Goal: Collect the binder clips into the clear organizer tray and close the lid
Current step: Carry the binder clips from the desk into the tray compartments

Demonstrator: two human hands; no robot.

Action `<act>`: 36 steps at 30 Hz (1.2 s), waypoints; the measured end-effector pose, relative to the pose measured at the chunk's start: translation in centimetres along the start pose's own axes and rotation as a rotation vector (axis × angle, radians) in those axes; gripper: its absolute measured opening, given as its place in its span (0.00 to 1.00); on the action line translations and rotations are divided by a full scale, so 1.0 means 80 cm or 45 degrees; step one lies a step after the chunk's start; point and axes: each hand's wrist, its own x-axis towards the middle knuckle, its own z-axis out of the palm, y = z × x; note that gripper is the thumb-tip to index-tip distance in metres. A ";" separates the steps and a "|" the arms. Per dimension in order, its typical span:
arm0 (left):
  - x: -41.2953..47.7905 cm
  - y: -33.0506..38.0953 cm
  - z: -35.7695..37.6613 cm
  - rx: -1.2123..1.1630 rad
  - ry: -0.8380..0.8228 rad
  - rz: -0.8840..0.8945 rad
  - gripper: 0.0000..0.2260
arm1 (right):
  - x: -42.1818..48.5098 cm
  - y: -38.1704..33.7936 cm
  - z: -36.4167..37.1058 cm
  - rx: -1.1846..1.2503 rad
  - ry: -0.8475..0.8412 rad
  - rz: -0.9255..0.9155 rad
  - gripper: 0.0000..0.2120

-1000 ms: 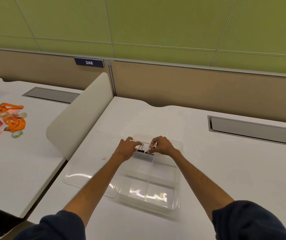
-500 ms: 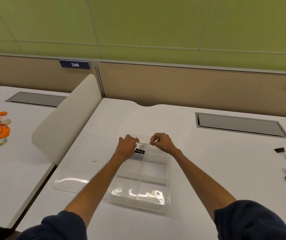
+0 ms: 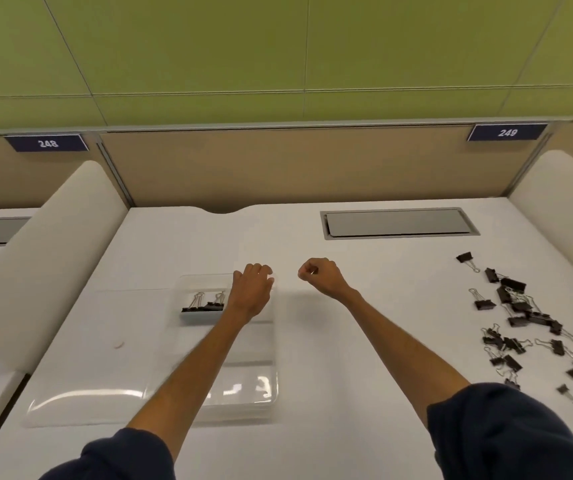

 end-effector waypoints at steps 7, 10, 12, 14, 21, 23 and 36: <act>0.032 0.101 0.025 -0.062 -0.051 0.118 0.12 | -0.031 0.083 -0.093 0.019 0.135 0.136 0.03; 0.044 0.149 0.042 -0.087 -0.086 0.184 0.12 | -0.047 0.122 -0.132 0.029 0.194 0.210 0.03; 0.051 0.179 0.055 -0.104 -0.116 0.228 0.13 | -0.055 0.144 -0.154 0.054 0.238 0.261 0.04; 0.058 0.208 0.067 -0.120 -0.163 0.268 0.13 | -0.064 0.162 -0.172 0.092 0.278 0.318 0.04; 0.089 0.301 0.111 -0.208 -0.328 0.374 0.15 | -0.093 0.223 -0.234 0.120 0.380 0.391 0.05; 0.098 0.325 0.121 -0.285 -0.398 0.384 0.16 | -0.101 0.246 -0.254 0.120 0.449 0.401 0.04; 0.187 0.454 0.168 -0.214 -0.518 0.523 0.19 | -0.127 0.382 -0.390 -0.151 0.841 0.468 0.06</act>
